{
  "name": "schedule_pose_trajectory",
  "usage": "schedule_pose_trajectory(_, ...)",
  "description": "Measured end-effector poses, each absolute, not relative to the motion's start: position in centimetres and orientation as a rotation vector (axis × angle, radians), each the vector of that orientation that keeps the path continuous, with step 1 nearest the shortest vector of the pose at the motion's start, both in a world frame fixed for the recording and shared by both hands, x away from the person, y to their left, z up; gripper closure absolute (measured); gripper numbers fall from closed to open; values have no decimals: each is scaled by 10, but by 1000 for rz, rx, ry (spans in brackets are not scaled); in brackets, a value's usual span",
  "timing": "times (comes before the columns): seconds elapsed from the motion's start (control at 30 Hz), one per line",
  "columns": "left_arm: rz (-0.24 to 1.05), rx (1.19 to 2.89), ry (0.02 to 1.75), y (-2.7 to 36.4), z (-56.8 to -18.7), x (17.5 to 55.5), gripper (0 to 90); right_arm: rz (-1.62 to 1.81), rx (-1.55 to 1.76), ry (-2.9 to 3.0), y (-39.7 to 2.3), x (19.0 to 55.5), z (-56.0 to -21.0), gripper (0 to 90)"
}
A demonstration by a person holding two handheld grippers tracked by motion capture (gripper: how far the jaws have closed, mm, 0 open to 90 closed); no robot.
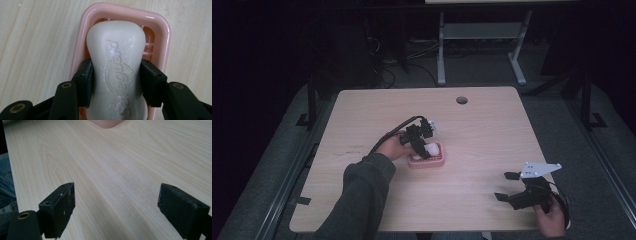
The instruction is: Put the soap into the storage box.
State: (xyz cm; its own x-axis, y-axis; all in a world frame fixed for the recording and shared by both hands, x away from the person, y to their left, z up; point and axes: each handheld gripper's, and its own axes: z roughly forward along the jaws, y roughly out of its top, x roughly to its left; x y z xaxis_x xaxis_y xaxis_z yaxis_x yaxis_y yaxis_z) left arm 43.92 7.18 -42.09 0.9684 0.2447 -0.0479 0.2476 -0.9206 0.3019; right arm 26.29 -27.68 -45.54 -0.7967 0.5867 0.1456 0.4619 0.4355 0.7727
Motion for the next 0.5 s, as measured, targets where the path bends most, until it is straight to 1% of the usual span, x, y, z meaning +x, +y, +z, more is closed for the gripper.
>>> schedule_pose_trajectory(0.2, 13, 2824, 351, 71, -422, 438, 489, 1295, 933, 2537, -277, 263, -455, 141)
schedule_pose_trajectory(0.5, 23, 2802, 350, 72, -415, 435, 452, 1301, 931, 2539, -275, 263, -455, 142)
